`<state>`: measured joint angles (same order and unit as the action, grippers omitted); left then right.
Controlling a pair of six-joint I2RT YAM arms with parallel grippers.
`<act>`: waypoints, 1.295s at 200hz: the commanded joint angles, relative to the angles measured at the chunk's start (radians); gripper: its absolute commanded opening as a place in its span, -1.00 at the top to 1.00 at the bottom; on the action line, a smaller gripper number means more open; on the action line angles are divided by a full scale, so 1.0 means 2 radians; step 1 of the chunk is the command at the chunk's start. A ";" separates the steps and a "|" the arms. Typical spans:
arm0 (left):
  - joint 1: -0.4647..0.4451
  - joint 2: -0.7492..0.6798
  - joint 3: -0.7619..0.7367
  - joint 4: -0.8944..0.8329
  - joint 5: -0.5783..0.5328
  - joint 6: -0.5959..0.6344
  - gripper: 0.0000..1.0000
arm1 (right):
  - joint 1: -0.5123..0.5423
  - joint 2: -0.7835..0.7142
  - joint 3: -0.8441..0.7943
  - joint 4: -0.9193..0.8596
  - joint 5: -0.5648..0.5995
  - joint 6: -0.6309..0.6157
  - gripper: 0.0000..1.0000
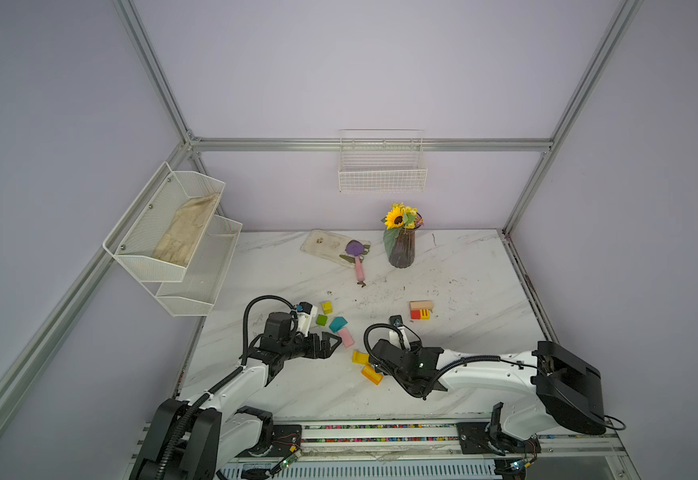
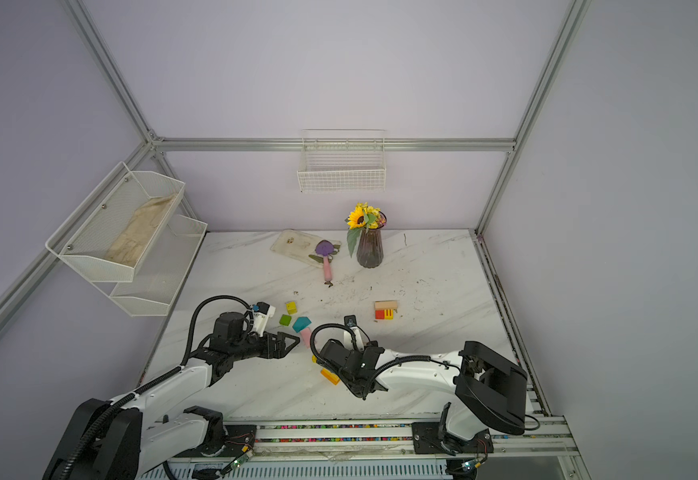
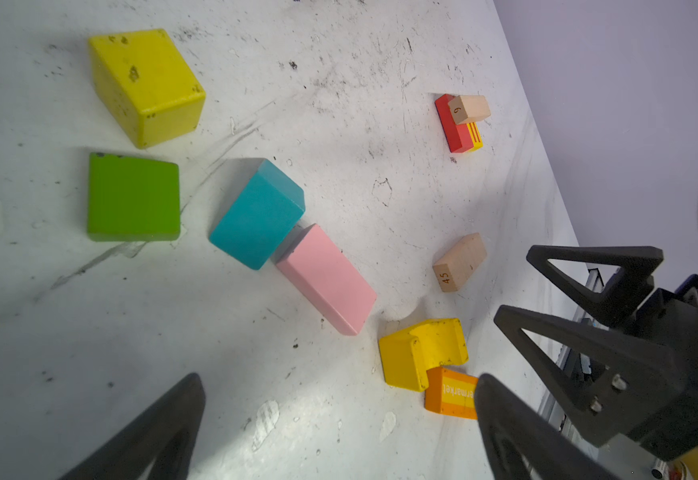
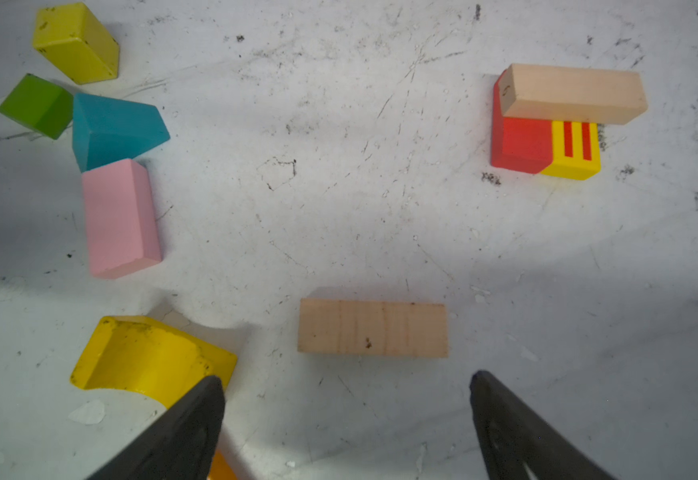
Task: Build the wood block tower
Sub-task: 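Close the right gripper around the pale wood bar, then lift the pale wood bar and carry it over the stacked bars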
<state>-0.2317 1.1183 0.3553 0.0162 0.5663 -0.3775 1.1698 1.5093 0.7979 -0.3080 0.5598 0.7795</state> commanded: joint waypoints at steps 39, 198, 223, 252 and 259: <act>-0.005 -0.001 0.048 0.004 0.000 0.010 -1.00 | -0.042 0.053 0.005 0.005 -0.030 -0.024 -0.92; -0.006 0.001 0.050 0.004 0.003 0.012 -1.00 | -0.073 0.091 0.003 0.035 -0.054 -0.031 -0.69; -0.006 -0.010 0.048 0.004 0.014 0.016 -1.00 | -0.073 0.093 0.000 0.034 -0.052 -0.031 -0.45; -0.006 -0.042 0.043 -0.008 -0.007 0.014 -1.00 | -0.074 0.081 -0.005 0.029 -0.046 -0.032 -0.26; -0.007 -0.050 0.043 -0.008 -0.001 0.014 -1.00 | -0.075 0.076 -0.005 0.027 -0.043 -0.033 -0.21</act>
<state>-0.2382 1.0786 0.3557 0.0006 0.5640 -0.3729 1.0275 1.6642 0.8040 -0.1928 0.4564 0.7197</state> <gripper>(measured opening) 0.997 0.776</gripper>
